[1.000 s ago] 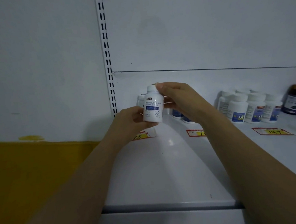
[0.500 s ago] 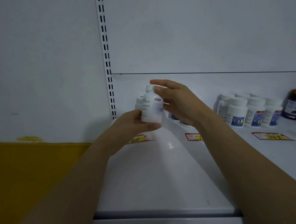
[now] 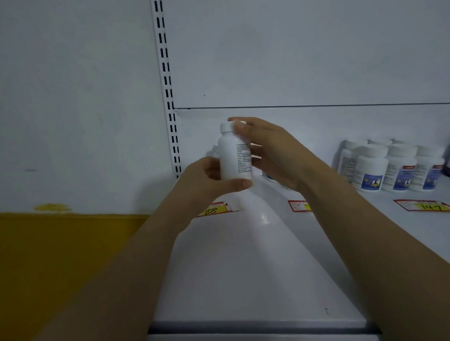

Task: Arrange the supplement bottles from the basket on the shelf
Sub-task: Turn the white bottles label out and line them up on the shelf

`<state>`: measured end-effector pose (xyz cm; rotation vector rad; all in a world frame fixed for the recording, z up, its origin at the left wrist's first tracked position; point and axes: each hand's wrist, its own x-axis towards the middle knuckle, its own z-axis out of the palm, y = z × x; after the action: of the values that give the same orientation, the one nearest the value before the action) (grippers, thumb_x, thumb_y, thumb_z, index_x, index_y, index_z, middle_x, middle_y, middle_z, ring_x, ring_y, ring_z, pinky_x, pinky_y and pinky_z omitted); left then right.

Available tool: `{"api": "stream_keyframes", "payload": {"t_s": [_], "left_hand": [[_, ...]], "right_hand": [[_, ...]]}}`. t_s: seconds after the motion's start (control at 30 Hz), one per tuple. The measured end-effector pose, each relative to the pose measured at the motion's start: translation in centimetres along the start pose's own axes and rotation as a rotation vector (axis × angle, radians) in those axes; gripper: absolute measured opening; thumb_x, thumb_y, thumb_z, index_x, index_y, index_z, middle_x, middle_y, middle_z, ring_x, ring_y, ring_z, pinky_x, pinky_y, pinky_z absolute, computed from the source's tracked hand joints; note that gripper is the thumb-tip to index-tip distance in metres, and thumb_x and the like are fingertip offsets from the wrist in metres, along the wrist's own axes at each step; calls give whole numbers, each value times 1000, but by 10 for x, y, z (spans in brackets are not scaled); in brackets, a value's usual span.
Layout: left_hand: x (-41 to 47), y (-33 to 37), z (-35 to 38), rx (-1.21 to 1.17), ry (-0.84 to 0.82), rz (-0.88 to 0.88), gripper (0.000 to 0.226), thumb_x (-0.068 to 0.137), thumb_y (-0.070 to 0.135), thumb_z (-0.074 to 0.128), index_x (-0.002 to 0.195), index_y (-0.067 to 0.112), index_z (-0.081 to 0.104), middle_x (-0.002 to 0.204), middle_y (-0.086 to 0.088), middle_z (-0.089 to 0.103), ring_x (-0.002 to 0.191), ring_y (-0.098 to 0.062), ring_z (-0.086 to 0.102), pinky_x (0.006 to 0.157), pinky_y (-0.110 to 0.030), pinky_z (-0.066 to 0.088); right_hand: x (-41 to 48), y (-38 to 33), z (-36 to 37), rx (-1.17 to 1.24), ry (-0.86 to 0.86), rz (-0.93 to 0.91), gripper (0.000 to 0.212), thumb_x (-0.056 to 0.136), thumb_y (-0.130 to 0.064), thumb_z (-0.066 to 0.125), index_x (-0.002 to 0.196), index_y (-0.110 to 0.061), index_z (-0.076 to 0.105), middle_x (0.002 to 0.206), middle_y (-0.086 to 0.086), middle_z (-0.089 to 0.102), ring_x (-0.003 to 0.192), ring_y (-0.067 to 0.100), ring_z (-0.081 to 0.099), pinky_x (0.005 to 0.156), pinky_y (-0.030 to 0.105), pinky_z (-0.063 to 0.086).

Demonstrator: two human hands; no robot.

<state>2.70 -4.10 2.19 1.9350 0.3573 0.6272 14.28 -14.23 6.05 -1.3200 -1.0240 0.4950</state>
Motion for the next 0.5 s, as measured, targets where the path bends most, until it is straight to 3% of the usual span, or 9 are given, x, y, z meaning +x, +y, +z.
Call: {"api": "stream_keyframes", "payload": {"t_s": [0.07,0.13,0.2,0.3,0.4,0.5], "left_hand": [[0,1,3,80,88,3,55,63,33,84,107,20,54,96,9,65,85,-4,63,72,-18,50],[1,0,5,94,71,-27,58,64,32,84,109,19,50,97,9,62,86,-4,61,68,-16,47],[2,-1,3,-73,-12,-98,61,65,25,84,114,15,49,103,2,65,91,-10,65,73,-20,52],[2,-1,-2,-332,-88,-114,57,70,11,79,120,8,53,109,-8,68,98,-18,68,88,-29,54],[1,-1,-2,-128,-40,-11,43,70,19,80,108,22,61,98,6,71,87,-4,68,73,-14,53],[2,-1,1,-48,41,-3,54,63,26,85,108,23,57,98,9,67,86,-6,67,69,-17,52]], "right_hand": [[-1,2,4,-129,25,-25,37,88,-39,61,122,-24,60,111,0,68,102,15,65,89,29,54],[-1,2,3,-150,51,-31,36,86,-38,64,119,-23,62,107,-1,70,97,13,67,83,25,56],[-2,1,-1,-103,54,-13,26,89,-33,61,112,-21,64,102,-3,70,90,10,67,73,18,56],[-2,0,-5,-6,38,20,16,95,-30,54,103,-21,64,103,1,68,96,17,66,77,23,57],[-2,0,-2,18,17,38,26,95,-34,53,109,-16,64,105,3,68,100,20,66,81,28,57],[-1,3,3,-95,47,4,38,90,-41,58,116,-14,62,105,3,69,96,17,68,79,26,57]]}}
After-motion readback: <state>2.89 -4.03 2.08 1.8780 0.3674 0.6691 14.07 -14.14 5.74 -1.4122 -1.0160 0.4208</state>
